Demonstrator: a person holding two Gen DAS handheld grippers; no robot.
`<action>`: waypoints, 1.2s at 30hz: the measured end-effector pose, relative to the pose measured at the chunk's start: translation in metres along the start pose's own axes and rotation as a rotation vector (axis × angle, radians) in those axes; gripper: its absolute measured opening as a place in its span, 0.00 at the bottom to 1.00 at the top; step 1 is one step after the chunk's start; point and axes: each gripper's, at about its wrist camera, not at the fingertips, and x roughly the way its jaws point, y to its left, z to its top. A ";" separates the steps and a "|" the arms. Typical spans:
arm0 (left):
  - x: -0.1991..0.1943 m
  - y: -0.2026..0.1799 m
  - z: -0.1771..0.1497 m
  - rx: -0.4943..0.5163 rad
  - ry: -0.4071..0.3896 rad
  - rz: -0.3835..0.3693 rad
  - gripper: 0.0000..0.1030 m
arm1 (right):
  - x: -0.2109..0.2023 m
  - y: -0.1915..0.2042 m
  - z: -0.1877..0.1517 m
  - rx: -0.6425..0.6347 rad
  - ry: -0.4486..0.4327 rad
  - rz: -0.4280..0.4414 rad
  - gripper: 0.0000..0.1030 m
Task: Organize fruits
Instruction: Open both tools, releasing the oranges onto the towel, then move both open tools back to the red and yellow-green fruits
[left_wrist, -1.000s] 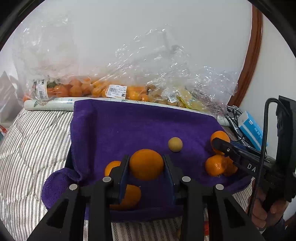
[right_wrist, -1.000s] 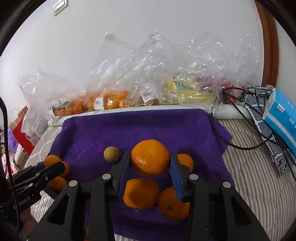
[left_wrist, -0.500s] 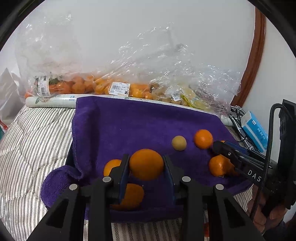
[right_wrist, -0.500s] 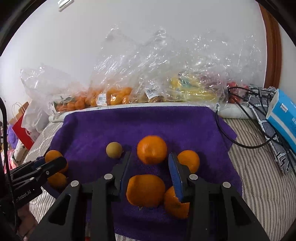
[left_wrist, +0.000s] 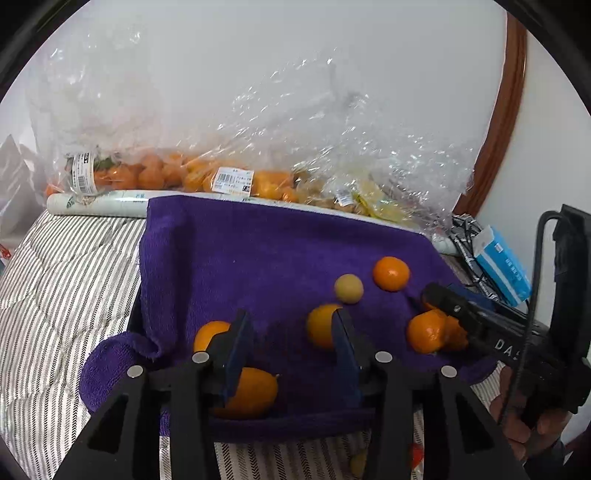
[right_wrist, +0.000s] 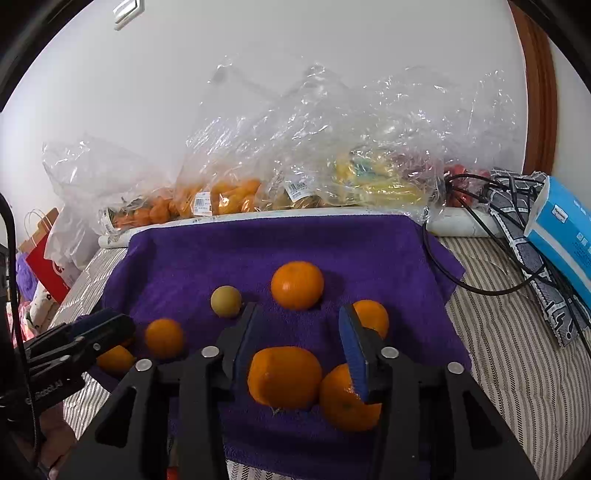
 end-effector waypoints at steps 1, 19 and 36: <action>-0.001 0.000 0.000 -0.001 -0.002 -0.003 0.41 | -0.001 0.000 0.000 -0.001 -0.001 -0.001 0.49; -0.024 0.008 -0.007 -0.058 -0.033 0.020 0.45 | -0.051 0.021 -0.004 -0.002 -0.078 -0.050 0.56; -0.069 0.044 -0.058 -0.065 -0.002 0.071 0.45 | -0.081 0.054 -0.065 -0.077 0.032 -0.042 0.56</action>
